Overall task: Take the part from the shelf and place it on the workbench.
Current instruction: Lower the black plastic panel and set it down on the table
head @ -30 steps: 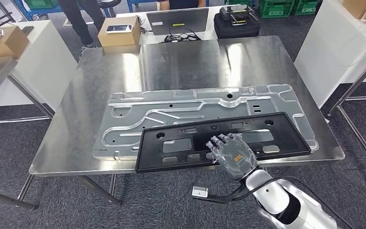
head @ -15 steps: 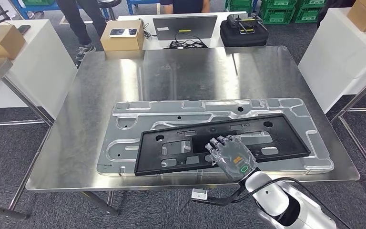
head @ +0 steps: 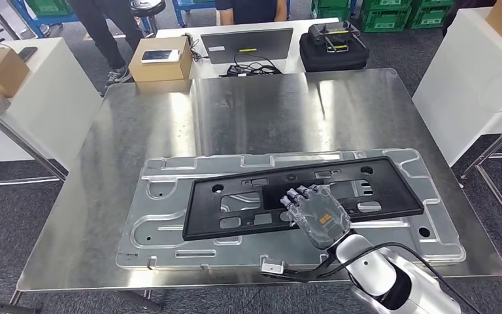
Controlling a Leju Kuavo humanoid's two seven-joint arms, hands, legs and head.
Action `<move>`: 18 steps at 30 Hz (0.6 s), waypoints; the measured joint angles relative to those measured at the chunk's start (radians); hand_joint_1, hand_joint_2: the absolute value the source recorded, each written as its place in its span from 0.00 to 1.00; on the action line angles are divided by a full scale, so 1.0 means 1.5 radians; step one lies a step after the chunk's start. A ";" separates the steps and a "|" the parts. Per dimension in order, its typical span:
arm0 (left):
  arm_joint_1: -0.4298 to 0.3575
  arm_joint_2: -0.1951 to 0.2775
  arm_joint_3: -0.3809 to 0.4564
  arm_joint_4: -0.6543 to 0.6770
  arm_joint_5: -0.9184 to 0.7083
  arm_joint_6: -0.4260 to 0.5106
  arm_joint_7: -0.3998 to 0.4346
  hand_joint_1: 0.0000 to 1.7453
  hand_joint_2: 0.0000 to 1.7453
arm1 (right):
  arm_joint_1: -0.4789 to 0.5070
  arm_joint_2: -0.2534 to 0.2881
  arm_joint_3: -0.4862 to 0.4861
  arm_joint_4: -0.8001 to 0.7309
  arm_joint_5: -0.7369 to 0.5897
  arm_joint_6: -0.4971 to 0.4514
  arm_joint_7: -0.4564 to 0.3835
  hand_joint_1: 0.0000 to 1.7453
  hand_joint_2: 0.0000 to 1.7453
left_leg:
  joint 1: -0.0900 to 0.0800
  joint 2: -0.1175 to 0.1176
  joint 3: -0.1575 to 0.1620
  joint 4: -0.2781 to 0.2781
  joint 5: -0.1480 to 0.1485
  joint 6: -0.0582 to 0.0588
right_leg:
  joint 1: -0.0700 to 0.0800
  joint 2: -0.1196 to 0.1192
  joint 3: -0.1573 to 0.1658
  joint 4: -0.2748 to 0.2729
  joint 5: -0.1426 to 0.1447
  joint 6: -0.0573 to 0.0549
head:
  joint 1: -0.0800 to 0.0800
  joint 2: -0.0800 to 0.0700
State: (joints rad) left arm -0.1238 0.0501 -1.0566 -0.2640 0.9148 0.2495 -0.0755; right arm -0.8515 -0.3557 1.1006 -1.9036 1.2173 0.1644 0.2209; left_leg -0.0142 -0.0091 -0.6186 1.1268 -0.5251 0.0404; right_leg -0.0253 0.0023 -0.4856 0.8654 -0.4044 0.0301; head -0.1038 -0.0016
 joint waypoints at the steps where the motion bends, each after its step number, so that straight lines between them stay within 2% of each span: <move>1: 0.001 0.000 0.000 0.000 0.000 0.000 0.000 0.00 1.00 | -0.001 0.000 0.000 0.000 0.000 0.000 0.000 0.97 1.00 | -0.002 0.000 0.012 -0.051 0.036 0.007 | 0.000 0.000 0.008 -0.001 -0.005 0.000 | 0.000 0.000; 2: 0.001 0.001 0.000 0.000 0.000 0.000 0.000 0.00 1.00 | -0.002 0.000 0.000 0.000 0.000 0.000 0.000 0.97 1.00 | -0.006 0.000 0.027 -0.108 0.077 0.017 | 0.000 0.000 0.015 -0.003 -0.010 0.001 | 0.000 0.000; 3: 0.001 0.001 0.000 0.000 0.000 0.000 0.000 0.00 1.00 | -0.002 0.000 0.000 0.000 0.000 0.000 0.000 0.97 1.00 | -0.011 0.001 0.039 -0.153 0.107 0.025 | 0.000 0.001 0.021 -0.007 -0.013 0.003 | 0.000 0.000; 4: 0.001 0.002 0.000 0.000 0.000 0.000 0.000 0.00 1.00 | -0.003 0.001 0.000 0.000 0.000 0.000 0.000 0.97 1.00 | -0.015 0.001 0.046 -0.181 0.125 0.032 | -0.001 0.002 0.024 -0.011 -0.016 0.006 | 0.000 0.000; 5: 0.001 0.002 0.000 0.000 0.000 0.001 0.000 0.00 1.00 | -0.003 0.001 0.000 -0.001 0.000 0.000 0.000 0.97 1.00 | -0.018 0.001 0.049 -0.195 0.132 0.036 | -0.002 0.003 0.027 -0.010 -0.017 0.009 | 0.000 0.000; 7: 0.001 0.002 0.000 0.000 0.000 0.001 0.000 0.00 1.00 | -0.003 0.002 -0.001 -0.001 0.000 0.000 0.000 0.97 1.00 | -0.018 0.000 0.061 -0.199 0.128 0.041 | -0.001 0.004 0.030 -0.003 -0.020 0.017 | 0.000 0.000; 8: 0.001 0.002 0.000 0.000 0.000 0.001 -0.001 0.00 1.00 | -0.003 0.001 -0.001 -0.002 0.000 0.000 0.000 0.97 1.00 | -0.016 0.000 0.068 -0.201 0.127 0.043 | 0.000 0.004 0.026 0.012 -0.024 0.019 | 0.000 0.000; 9: 0.001 0.002 0.000 0.000 0.000 0.001 -0.001 0.00 1.00 | -0.003 0.001 -0.002 -0.002 0.000 0.000 0.000 0.97 1.00 | -0.015 0.000 0.075 -0.201 0.126 0.046 | 0.000 0.004 0.013 0.040 -0.036 0.020 | 0.000 0.000; 10: 0.000 0.002 0.000 0.000 -0.002 0.000 -0.002 0.00 1.00 | -0.003 0.001 -0.002 -0.002 0.000 -0.001 0.000 0.97 1.00 | -0.015 0.000 0.080 -0.201 0.124 0.049 | 0.000 0.003 -0.010 0.083 -0.054 0.021 | 0.000 0.000; 12: -0.002 0.002 0.000 0.000 -0.007 -0.003 -0.007 0.00 1.00 | 0.000 0.001 -0.002 -0.002 0.000 -0.001 -0.001 0.97 1.00 | -0.016 0.000 0.086 -0.201 0.118 0.053 | 0.002 0.003 -0.074 0.183 -0.093 0.023 | 0.000 0.000; 13: -0.003 0.002 0.000 0.000 -0.010 -0.007 -0.011 0.00 1.00 | 0.002 0.001 -0.002 -0.002 0.000 -0.001 -0.001 0.97 1.00 | -0.017 -0.001 0.090 -0.200 0.114 0.054 | 0.003 0.003 -0.099 0.213 -0.104 0.024 | 0.000 0.000; 14: -0.002 0.002 0.000 0.000 -0.013 -0.010 -0.015 0.00 1.00 | 0.003 0.001 -0.002 -0.002 0.000 -0.001 -0.001 0.97 1.00 | -0.018 -0.003 0.095 -0.200 0.109 0.055 | 0.004 0.003 -0.113 0.216 -0.100 0.022 | 0.000 0.000; 15: -0.002 0.002 0.000 0.000 -0.014 -0.013 -0.019 0.00 1.00 | 0.004 0.000 -0.003 -0.002 -0.001 -0.001 -0.001 0.97 1.00 | -0.019 -0.004 0.101 -0.200 0.104 0.054 | 0.005 0.003 -0.113 0.192 -0.079 0.020 | 0.000 0.000; 17: -0.001 0.002 0.000 0.000 -0.014 -0.018 -0.024 0.00 1.00 | 0.004 -0.001 -0.004 -0.002 -0.001 -0.001 -0.001 0.97 1.00 | -0.020 -0.006 0.115 -0.200 0.092 0.052 | 0.009 0.003 -0.084 0.088 -0.003 0.011 | 0.000 0.000; 18: -0.001 0.002 0.000 0.000 -0.014 -0.019 -0.026 0.00 1.00 | 0.004 -0.001 -0.004 -0.002 -0.001 -0.001 -0.001 0.97 1.00 | -0.022 -0.006 0.120 -0.200 0.087 0.050 | 0.012 0.002 -0.069 0.042 0.022 0.007 | 0.000 0.000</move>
State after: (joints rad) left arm -0.1251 0.0534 -1.0573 -0.2636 0.8943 0.2213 -0.1140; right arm -0.8459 -0.3574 1.0941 -1.9070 1.2165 0.1637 0.2197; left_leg -0.0469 -0.0177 -0.4389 0.8274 -0.3951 0.1159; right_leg -0.0077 0.0061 -0.5890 0.9289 -0.3715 0.0407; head -0.1035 -0.0016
